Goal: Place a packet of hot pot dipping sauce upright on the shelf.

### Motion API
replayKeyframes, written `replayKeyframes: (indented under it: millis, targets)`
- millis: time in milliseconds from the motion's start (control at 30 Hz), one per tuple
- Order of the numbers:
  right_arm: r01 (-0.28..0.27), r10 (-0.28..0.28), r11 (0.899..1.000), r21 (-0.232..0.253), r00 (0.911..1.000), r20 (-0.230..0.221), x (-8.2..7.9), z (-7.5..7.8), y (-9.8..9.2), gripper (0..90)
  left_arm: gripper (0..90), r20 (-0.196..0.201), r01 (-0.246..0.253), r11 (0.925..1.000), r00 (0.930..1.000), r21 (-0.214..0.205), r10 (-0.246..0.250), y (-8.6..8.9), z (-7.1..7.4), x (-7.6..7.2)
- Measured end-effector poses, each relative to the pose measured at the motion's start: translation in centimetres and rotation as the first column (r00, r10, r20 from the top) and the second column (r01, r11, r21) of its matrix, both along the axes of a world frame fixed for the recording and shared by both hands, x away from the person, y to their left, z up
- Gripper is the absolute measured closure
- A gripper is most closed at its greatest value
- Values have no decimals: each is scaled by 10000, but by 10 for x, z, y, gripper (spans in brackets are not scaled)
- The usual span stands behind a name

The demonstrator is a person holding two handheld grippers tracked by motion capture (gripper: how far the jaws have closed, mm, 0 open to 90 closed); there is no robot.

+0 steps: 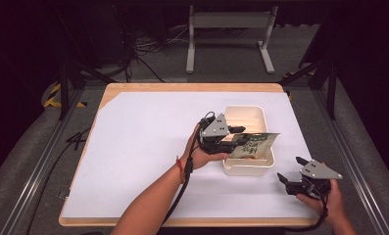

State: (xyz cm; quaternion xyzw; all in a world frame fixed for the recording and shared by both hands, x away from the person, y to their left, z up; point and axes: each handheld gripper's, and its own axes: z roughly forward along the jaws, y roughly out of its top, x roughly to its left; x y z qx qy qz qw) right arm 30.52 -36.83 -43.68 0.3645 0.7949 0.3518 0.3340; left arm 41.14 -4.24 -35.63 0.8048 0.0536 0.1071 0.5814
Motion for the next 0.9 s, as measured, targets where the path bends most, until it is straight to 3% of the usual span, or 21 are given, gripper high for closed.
replayKeyframes:
  millis: [367, 467, 667, 767, 900]
  targets:
    - [-75, 75, 10000, -23, 10000, -45, 0, 0, 1, 155, 384, 245, -672, 9953, 9975, 695, 657, 1, -3, -4]
    - [-71, 71, 10000, -56, 10000, -65, 0, 0, 1, 155, 307, 368, -954, 9893, 9951, 1104, 919, 2, -5, -4]
    - [-90, 90, 10000, -39, 9999, -66, 0, 0, 1, 155, 224, 330, -1195, 9834, 9927, 1367, 1161, 7, -7, -5]
    - [-73, 73, 10000, -26, 9999, -77, 0, 0, 1, 154, 174, 427, -1433, 9737, 9895, 1773, 1378, 9, -9, -5]
    - [-91, 90, 9999, -74, 9999, -78, 0, 0, 2, 153, 125, 324, -1580, 9665, 9874, 2023, 1546, 12, -13, -3]
